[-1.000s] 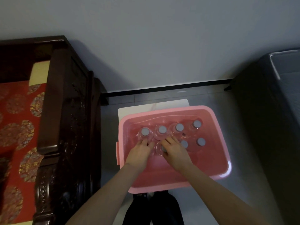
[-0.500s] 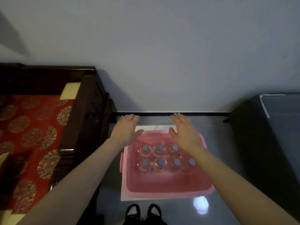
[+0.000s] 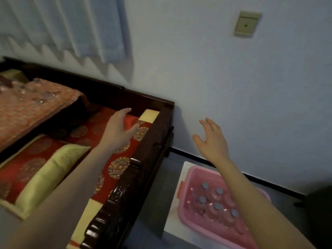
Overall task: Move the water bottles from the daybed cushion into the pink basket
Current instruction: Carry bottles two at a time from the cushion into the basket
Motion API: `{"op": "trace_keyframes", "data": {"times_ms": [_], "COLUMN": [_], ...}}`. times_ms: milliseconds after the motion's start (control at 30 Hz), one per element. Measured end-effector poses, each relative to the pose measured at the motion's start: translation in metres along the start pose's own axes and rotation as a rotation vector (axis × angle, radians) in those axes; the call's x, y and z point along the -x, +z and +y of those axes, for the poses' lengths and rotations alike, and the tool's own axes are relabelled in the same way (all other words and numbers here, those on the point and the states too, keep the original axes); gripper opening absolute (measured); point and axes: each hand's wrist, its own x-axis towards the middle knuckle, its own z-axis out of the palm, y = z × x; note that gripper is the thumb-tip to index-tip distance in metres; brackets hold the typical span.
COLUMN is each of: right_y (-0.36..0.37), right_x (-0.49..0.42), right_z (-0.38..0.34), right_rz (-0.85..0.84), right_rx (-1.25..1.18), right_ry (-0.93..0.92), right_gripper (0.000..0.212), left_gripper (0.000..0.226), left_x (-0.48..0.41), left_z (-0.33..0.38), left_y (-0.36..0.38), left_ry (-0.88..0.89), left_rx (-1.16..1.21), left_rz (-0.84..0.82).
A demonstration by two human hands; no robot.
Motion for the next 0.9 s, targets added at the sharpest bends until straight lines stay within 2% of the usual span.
{"op": "trace_keyframes", "data": {"times_ms": [467, 733, 900], "right_y": [0.178, 0.257, 0.311], "right_x": [0.065, 0.096, 0.097], "right_z": [-0.347, -0.491, -0.562], "right_rz": [-0.200, -0.311, -0.358], "right_rx": [-0.064, -0.110, -0.136], "right_ry": [-0.446, -0.619, -0.668], "right_gripper": [0.065, 0.061, 0.061], "left_gripper": [0.067, 0.066, 0.066], "left_x": [0.190, 0.246, 0.258], "left_z": [-0.242, -0.336, -0.393], "left_y": [-0.279, -0.382, -0.428], "left_ry": [-0.355, -0.488, -0.538], "left_rx": [-0.172, -0.217, -0.265], "left_rz": [0.182, 0.311, 0.343]}}
